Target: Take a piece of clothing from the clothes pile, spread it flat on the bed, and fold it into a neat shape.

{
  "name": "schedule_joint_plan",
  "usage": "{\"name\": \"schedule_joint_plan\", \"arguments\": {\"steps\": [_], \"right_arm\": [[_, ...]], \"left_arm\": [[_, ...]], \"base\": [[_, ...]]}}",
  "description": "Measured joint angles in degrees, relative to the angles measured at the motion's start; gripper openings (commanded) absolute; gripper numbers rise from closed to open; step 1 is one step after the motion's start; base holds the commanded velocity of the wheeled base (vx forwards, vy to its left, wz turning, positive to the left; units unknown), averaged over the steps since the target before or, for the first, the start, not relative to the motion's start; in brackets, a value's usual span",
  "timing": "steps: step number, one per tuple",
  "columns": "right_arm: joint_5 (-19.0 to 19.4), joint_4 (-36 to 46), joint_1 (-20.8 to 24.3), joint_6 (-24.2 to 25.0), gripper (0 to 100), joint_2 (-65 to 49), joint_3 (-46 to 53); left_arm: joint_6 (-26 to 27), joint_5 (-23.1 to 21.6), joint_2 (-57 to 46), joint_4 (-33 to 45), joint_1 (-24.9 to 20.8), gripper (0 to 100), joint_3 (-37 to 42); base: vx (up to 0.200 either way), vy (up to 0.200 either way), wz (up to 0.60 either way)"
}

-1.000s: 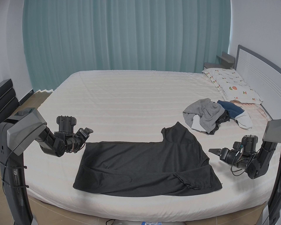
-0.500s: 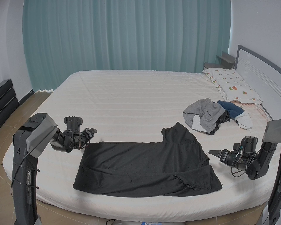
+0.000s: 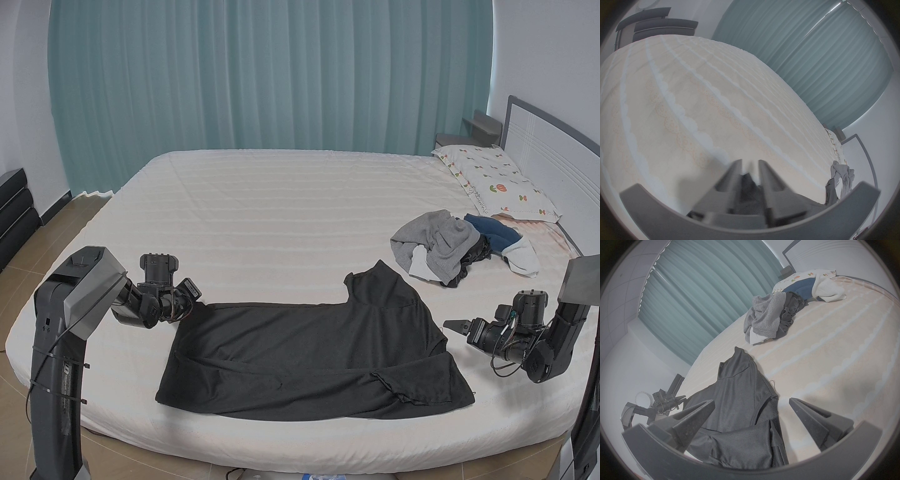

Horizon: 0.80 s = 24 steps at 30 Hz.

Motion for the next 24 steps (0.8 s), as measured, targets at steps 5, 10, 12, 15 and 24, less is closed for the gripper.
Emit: {"name": "schedule_joint_plan", "arguments": {"steps": [5,10,12,15,24], "right_arm": [[-0.4,1.2,0.4,0.0,100,1.2,-3.9],[-1.8,6.8,1.7,0.0,100,2.8,-11.6],[-2.4,9.2,2.4,0.0,100,3.6,-15.2],[-4.1,14.0,3.6,0.0,100,5.8,-23.4],[-8.3,25.5,6.0,-0.1,100,14.5,-44.7]], "left_arm": [[-0.3,0.2,0.0,0.0,0.0,0,0.2],[-2.4,0.5,-0.4,-0.1,0.1,0,0.8],[-3.2,0.6,-0.7,-0.1,0.1,0,1.1],[-4.2,0.7,-1.4,-0.2,0.2,0,1.8],[-5.6,0.7,-2.9,-0.3,0.5,0,3.7]], "base": [[0.000,0.000,0.00],[0.000,0.000,0.00],[0.000,0.000,0.00],[0.000,0.000,0.00],[0.000,0.000,0.00]]}}
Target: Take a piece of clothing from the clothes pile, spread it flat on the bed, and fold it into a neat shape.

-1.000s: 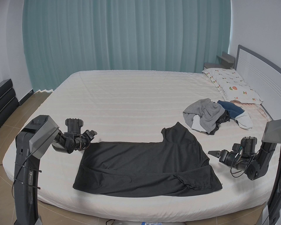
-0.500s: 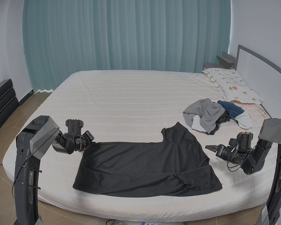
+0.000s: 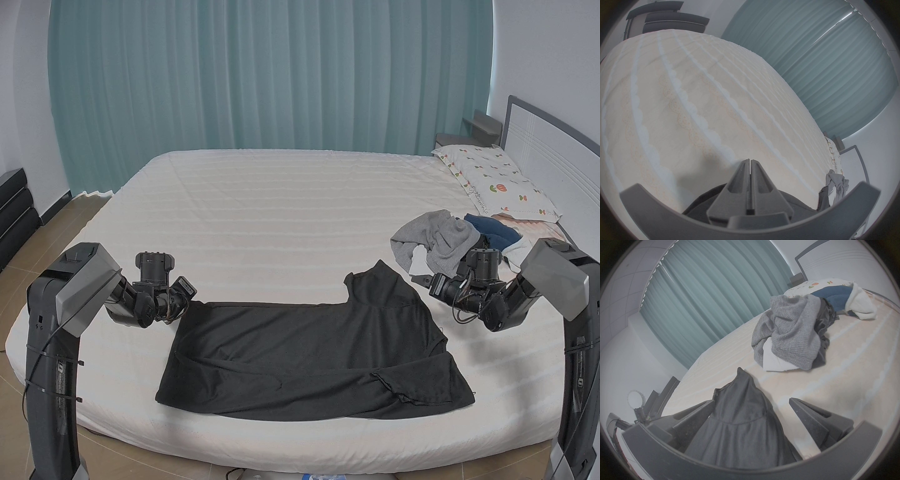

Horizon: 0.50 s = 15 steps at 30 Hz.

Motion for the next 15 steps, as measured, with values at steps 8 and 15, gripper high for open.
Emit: {"name": "schedule_joint_plan", "arguments": {"steps": [8,15], "right_arm": [[-1.1,6.1,1.1,-0.1,100,7.3,-12.1],[-1.5,7.9,1.8,0.1,0,10.6,-16.3]], "left_arm": [[-0.3,0.0,-0.6,-0.1,0.4,0,1.1],[-0.4,0.0,-0.8,-0.1,0.5,0,1.4]], "base": [[0.000,0.000,0.00],[0.000,0.000,0.00]]}}
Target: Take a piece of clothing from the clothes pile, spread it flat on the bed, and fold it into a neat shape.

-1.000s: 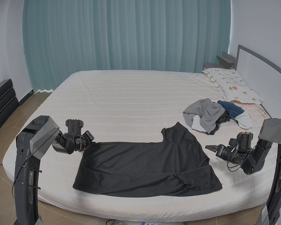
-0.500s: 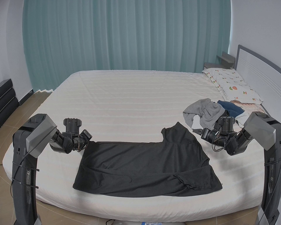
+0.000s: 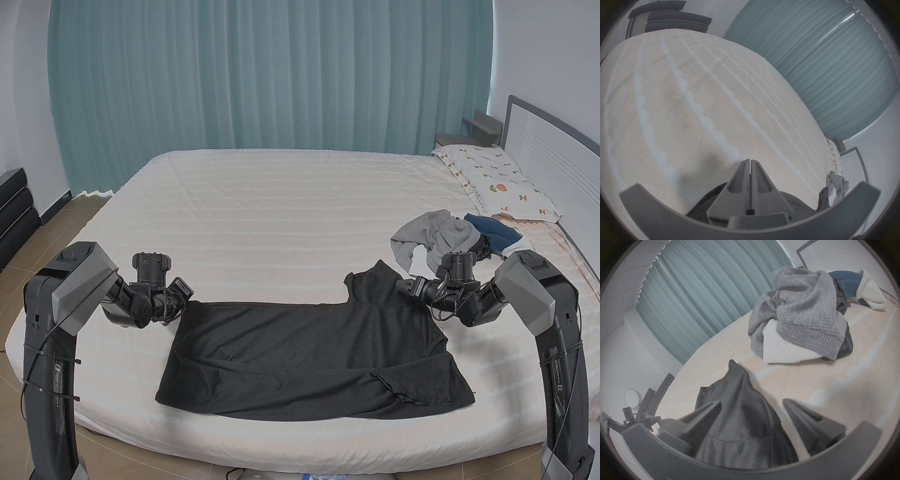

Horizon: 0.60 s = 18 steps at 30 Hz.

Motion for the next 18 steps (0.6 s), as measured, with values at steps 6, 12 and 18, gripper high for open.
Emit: {"name": "schedule_joint_plan", "arguments": {"steps": [6,12,18], "right_arm": [[0.0,-0.3,0.0,0.4,0,0.4,0.1],[0.3,-4.1,-0.6,4.1,0,-1.8,3.2],[0.8,-11.8,-1.4,5.6,0,-4.9,8.9]], "left_arm": [[0.0,0.0,-0.1,0.0,0.0,0,0.0],[-0.3,0.0,-0.7,0.2,0.2,0,0.2],[-1.5,0.0,-2.1,0.0,0.6,0,0.7]], "base": [[0.000,0.000,0.00],[0.000,0.000,0.00],[0.000,0.000,0.00]]}}
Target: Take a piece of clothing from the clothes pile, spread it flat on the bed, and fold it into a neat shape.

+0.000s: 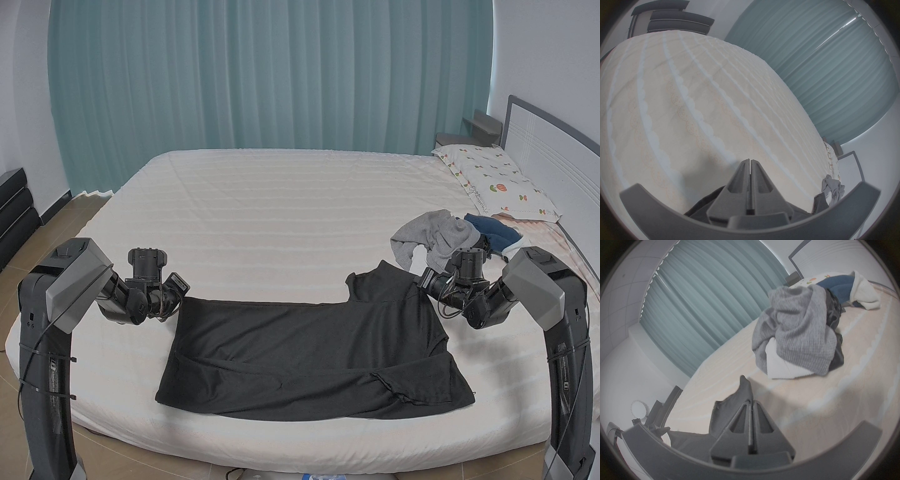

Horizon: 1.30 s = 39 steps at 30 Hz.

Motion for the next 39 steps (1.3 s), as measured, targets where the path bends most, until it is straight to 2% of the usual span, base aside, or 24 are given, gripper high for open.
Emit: {"name": "schedule_joint_plan", "arguments": {"steps": [14,33,39], "right_arm": [[2.0,-8.0,-1.6,1.1,0,-4.3,9.1],[4.6,-12.8,-2.7,1.0,0,-6.9,18.6],[7.8,-13.0,-3.0,0.5,0,-9.3,23.9]], "left_arm": [[-1.4,-0.9,-3.6,0.0,1.9,0,1.9],[-0.9,-1.1,-5.2,0.3,1.8,0,3.0],[1.2,-1.0,-6.8,0.3,1.9,0,4.8]], "base": [[0.000,0.000,0.00],[0.000,0.000,0.00],[0.000,0.000,0.00]]}}
